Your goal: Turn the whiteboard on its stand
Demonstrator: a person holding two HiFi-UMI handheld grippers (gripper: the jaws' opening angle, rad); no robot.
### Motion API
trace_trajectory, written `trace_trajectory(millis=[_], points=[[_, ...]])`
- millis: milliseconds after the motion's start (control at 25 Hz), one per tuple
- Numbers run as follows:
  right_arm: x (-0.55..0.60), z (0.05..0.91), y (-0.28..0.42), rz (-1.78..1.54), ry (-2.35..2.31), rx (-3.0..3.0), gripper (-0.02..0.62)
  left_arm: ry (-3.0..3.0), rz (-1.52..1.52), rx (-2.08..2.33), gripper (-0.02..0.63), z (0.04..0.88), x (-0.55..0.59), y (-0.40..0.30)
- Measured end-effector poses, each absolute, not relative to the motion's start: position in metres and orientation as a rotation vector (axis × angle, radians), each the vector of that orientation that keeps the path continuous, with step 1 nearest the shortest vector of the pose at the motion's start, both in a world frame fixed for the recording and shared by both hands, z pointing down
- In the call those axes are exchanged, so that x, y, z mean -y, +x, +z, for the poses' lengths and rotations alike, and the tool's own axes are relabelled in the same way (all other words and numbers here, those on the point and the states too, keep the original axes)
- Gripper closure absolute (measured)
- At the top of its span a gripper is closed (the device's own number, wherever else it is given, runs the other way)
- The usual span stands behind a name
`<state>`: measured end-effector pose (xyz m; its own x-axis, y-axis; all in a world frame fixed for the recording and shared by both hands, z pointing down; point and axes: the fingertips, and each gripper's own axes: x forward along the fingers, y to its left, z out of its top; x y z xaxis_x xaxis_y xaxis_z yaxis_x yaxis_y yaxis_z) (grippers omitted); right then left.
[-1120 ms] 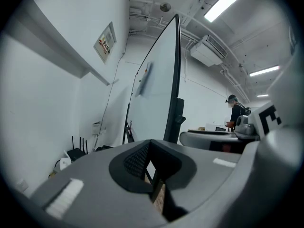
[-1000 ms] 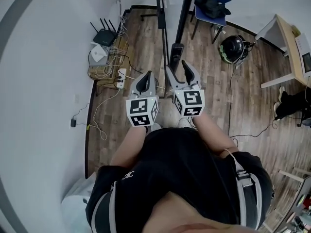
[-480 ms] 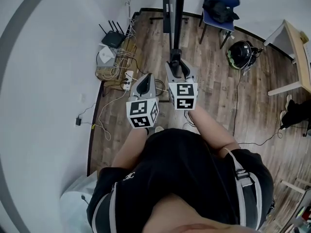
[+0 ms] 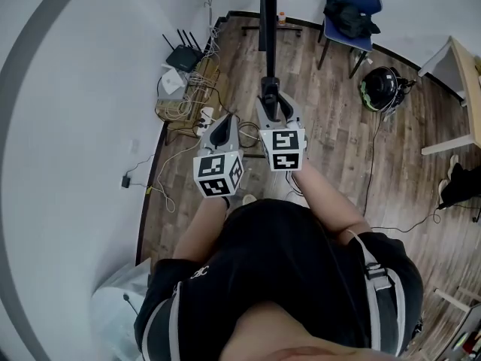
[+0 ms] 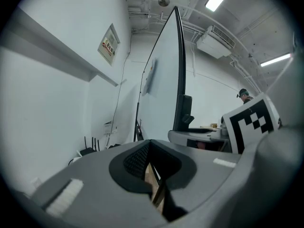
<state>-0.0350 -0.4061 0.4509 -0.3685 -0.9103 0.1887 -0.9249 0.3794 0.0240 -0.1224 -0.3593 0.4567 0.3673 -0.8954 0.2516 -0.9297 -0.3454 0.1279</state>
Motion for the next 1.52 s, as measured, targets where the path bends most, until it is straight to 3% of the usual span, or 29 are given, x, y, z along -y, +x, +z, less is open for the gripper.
trace_trajectory(millis=[1520], points=[[0.316,0.452,-0.078,0.109,1.533,2.484,0.417,2.218,0.116,1.785,0.597,0.470,0.230,-0.159]])
